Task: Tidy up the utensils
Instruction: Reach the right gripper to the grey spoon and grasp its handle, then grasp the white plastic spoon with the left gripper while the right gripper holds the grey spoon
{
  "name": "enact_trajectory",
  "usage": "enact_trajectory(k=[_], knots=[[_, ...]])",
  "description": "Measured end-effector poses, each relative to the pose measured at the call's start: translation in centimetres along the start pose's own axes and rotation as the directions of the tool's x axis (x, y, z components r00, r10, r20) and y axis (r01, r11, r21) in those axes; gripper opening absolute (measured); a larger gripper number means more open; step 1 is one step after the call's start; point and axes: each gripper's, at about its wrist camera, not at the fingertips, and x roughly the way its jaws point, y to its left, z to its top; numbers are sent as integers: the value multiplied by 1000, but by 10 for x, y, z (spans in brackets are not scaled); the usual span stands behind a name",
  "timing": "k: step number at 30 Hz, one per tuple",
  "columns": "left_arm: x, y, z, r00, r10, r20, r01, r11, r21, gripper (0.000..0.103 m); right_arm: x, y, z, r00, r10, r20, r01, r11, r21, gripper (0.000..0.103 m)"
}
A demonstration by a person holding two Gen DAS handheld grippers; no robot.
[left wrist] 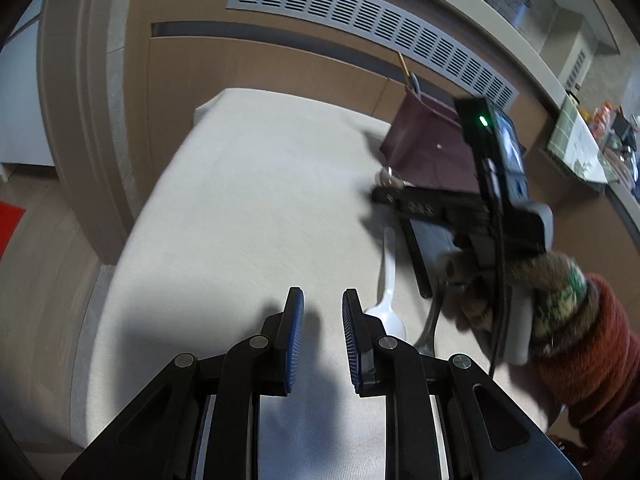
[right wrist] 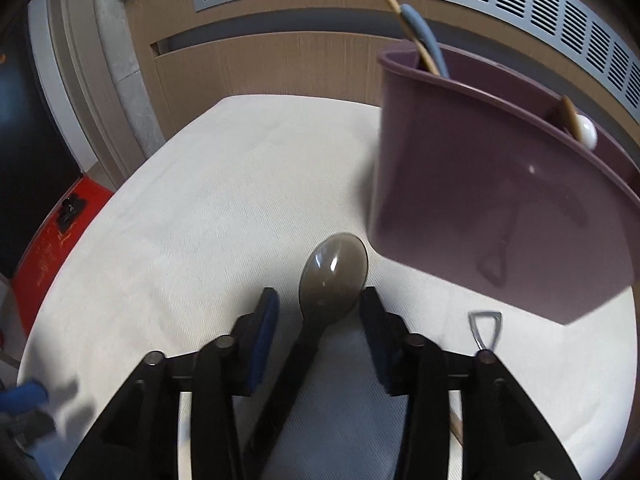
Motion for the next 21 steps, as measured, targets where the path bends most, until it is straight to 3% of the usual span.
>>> enact_trajectory(k=[7, 10, 13, 19, 21], knots=[[8, 3, -4, 1000, -12, -14, 12, 1000, -24, 21, 6, 4, 9, 999, 8, -32, -8, 1000, 5, 51], [9, 4, -5, 1000, -12, -13, 12, 999, -33, 21, 4, 1, 7, 1000, -9, -7, 9, 1000, -1, 34], [8, 3, -6, 1000, -11, -14, 10, 999, -31, 21, 0, -4, 3, 999, 30, 12, -30, 1000, -8, 30], [2, -9, -10, 999, -34, 6, 34, 999, 28, 22, -57, -24, -24, 987, 101, 124, -101, 995, -6, 30], [2, -16, -11, 999, -49, 4, 49, 998, 44, 27, -84, -34, -39, 979, 126, 162, -128, 992, -1, 30]])
